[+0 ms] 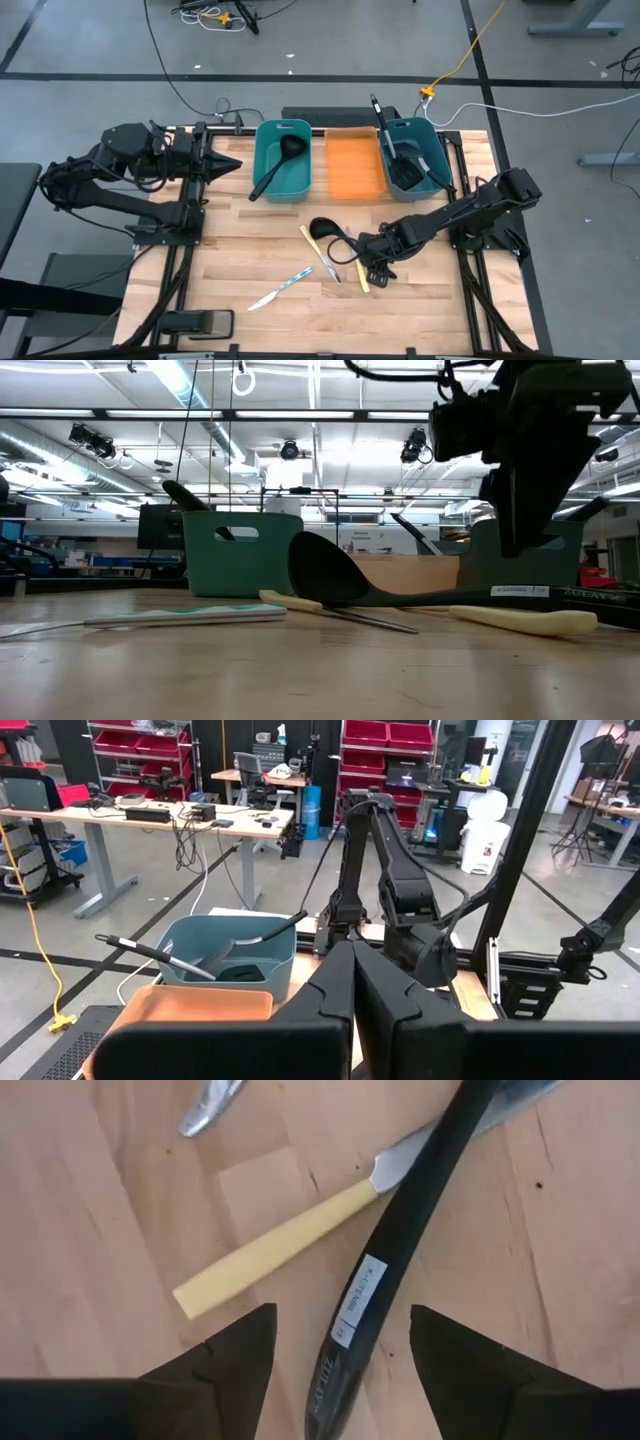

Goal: Pick & Place Kitchen Items
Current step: Put the black serving spoon into the light green bin

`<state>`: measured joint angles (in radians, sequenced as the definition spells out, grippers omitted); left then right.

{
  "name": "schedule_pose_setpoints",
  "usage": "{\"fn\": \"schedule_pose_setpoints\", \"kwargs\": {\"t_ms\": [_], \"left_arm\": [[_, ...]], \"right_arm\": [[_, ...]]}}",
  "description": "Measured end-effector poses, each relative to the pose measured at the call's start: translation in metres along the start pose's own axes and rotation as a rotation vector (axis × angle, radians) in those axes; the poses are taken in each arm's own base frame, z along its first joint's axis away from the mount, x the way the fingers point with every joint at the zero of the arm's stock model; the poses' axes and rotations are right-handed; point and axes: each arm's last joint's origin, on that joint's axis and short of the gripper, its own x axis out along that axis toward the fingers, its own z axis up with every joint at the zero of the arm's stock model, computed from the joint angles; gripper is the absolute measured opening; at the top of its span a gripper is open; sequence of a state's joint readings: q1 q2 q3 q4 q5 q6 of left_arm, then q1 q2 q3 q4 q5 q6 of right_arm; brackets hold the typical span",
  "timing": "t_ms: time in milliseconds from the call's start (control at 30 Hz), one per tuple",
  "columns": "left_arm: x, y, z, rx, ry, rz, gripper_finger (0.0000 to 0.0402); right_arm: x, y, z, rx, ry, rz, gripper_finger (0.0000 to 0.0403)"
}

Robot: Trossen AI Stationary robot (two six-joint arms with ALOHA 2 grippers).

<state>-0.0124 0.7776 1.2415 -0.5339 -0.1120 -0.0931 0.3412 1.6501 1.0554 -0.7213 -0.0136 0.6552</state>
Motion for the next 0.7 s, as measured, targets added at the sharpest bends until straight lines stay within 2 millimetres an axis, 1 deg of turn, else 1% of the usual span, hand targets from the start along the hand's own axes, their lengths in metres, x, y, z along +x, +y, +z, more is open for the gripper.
{"fn": "schedule_pose_setpoints", "kwargs": {"t_ms": [300, 700], "left_arm": [[0.000, 0.000, 0.000, 0.000, 0.000, 0.000, 0.0003], [0.000, 0.000, 0.000, 0.000, 0.000, 0.000, 0.0002]], "right_arm": [[0.017, -0.001, 0.000, 0.010, 0.030, -0.065, 0.0236], [0.027, -0.003, 0.000, 0.017, 0.041, -0.119, 0.0236]]}}
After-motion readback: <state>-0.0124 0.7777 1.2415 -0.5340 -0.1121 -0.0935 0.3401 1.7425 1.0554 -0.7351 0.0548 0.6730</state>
